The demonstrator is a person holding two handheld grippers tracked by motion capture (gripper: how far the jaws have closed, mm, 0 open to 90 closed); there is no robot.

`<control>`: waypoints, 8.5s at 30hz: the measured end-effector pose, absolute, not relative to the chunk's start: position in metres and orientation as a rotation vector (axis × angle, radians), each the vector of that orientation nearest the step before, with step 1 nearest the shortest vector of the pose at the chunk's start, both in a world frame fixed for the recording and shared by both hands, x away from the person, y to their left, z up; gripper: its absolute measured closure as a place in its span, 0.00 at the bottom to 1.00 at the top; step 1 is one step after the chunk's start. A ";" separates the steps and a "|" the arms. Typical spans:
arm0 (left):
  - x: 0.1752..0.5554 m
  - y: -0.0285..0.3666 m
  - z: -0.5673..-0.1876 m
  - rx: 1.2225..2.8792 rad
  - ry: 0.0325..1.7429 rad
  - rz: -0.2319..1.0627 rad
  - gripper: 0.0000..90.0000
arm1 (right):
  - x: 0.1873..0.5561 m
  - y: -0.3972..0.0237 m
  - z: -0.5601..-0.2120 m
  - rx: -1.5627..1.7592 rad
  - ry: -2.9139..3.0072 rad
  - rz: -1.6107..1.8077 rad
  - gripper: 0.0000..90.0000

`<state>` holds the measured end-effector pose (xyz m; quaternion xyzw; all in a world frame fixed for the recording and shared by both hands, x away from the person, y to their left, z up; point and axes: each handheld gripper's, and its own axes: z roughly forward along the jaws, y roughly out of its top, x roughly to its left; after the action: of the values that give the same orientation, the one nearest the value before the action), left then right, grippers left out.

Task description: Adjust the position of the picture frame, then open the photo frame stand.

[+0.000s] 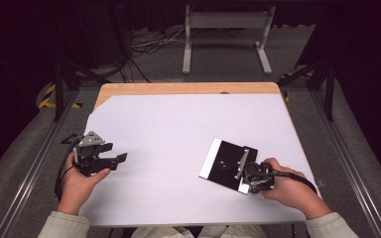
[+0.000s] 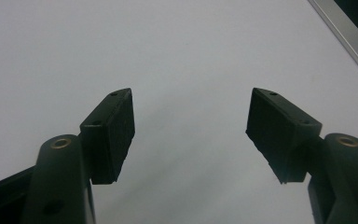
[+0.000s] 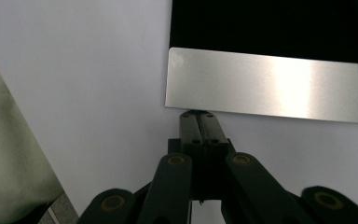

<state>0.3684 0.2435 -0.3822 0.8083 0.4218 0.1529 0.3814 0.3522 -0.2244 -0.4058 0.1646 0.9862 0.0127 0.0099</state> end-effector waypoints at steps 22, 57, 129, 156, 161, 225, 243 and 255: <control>0.368 0.245 -0.382 2.065 1.073 0.389 0.37 | 0.375 -0.159 -0.407 0.399 3.060 0.151 1.00; 0.370 0.242 -0.387 2.077 1.083 0.378 0.37 | 0.449 -0.272 -0.397 1.046 2.559 0.689 1.00; 0.370 0.236 -0.386 2.099 1.055 0.381 0.36 | 0.359 -0.185 -0.419 0.911 2.821 0.758 1.00; 0.369 0.236 -0.387 2.093 1.066 0.377 0.36 | 0.358 -0.192 -0.369 0.926 2.724 0.914 0.81; 0.368 0.237 -0.387 2.093 1.065 0.380 0.36 | 0.360 -0.186 -0.372 0.899 2.786 0.856 0.86; 0.369 0.236 -0.388 2.096 1.069 0.377 0.36 | 0.332 -0.162 -0.375 0.742 2.847 0.695 1.00; 0.369 0.237 -0.388 2.097 1.067 0.381 0.36 | 0.336 -0.154 -0.352 0.710 2.761 0.798 1.00; 0.369 0.236 -0.388 2.098 1.065 0.377 0.36 | 0.336 -0.152 -0.353 0.716 2.748 0.786 1.00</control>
<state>0.3686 0.2360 -0.3881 0.8178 0.4151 0.1469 0.3705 0.3364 -0.1521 -0.3530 0.2417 0.9282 0.2656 0.0974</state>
